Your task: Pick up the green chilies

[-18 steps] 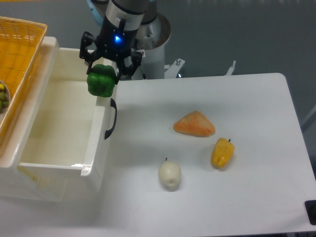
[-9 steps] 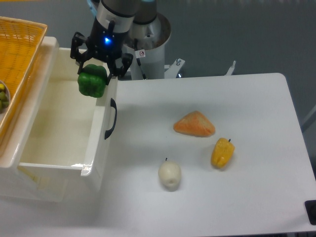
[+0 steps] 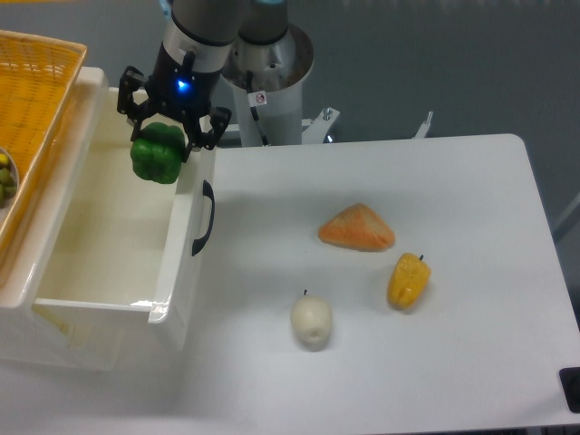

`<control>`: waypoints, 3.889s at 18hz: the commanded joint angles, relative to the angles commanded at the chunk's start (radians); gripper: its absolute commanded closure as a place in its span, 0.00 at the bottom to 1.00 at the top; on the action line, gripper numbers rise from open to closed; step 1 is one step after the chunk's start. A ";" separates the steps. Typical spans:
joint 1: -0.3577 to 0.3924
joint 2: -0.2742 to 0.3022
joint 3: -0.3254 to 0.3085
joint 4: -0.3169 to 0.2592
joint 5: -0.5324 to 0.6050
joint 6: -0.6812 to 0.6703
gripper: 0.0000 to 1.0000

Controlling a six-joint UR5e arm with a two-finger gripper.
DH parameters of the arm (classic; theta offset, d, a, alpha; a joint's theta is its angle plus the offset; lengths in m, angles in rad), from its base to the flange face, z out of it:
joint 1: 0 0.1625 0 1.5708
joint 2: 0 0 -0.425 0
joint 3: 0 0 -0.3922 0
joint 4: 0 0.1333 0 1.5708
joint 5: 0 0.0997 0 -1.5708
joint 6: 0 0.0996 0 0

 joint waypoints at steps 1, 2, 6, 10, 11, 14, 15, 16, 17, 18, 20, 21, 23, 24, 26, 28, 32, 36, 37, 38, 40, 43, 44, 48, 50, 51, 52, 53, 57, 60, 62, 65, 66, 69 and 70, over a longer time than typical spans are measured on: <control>-0.002 -0.002 0.000 0.002 0.000 0.003 0.59; -0.002 -0.002 0.000 0.000 0.000 0.003 0.59; -0.014 -0.018 0.000 0.002 0.002 0.003 0.59; -0.025 -0.028 0.002 0.003 0.003 0.005 0.59; -0.028 -0.029 0.002 0.003 0.003 0.005 0.59; -0.031 -0.032 0.000 0.003 0.003 0.006 0.57; -0.035 -0.035 0.002 0.003 0.005 0.005 0.55; -0.037 -0.041 0.002 0.002 0.005 0.005 0.55; -0.037 -0.043 0.002 0.003 0.005 0.005 0.55; -0.037 -0.044 0.000 0.002 0.005 0.005 0.55; -0.047 -0.048 0.000 0.003 0.005 0.005 0.55; -0.054 -0.052 0.002 0.003 0.006 0.005 0.55; -0.055 -0.058 0.002 0.003 0.006 0.005 0.54; -0.055 -0.060 0.002 0.003 0.006 0.005 0.54; -0.055 -0.060 0.000 0.003 0.006 0.005 0.51; -0.055 -0.060 0.000 0.005 0.006 0.005 0.51; -0.057 -0.058 0.000 0.003 0.006 0.005 0.50; -0.067 -0.061 0.000 0.005 0.006 0.006 0.43; -0.071 -0.061 0.002 0.005 0.006 0.006 0.43; -0.071 -0.063 0.002 0.005 0.006 0.008 0.38; -0.071 -0.066 0.002 0.006 0.006 0.009 0.21; -0.071 -0.066 0.002 0.008 0.012 0.009 0.08; -0.071 -0.066 0.003 0.008 0.015 0.009 0.08; -0.071 -0.060 0.011 0.006 0.017 0.009 0.07; -0.069 -0.055 0.012 0.008 0.018 0.011 0.07; -0.068 -0.052 0.015 0.008 0.018 0.011 0.08; -0.066 -0.051 0.017 0.008 0.018 0.011 0.07; -0.063 -0.048 0.020 0.008 0.020 0.011 0.08; -0.026 -0.018 0.046 0.008 0.035 0.026 0.06; 0.037 -0.011 0.061 0.008 0.035 0.054 0.01; 0.084 -0.005 0.061 0.030 0.035 0.080 0.00; 0.149 -0.005 0.058 0.070 0.038 0.083 0.00; 0.184 -0.006 0.057 0.092 0.038 0.092 0.00; 0.262 -0.012 0.046 0.098 0.060 0.133 0.00; 0.268 -0.015 0.043 0.098 0.089 0.162 0.00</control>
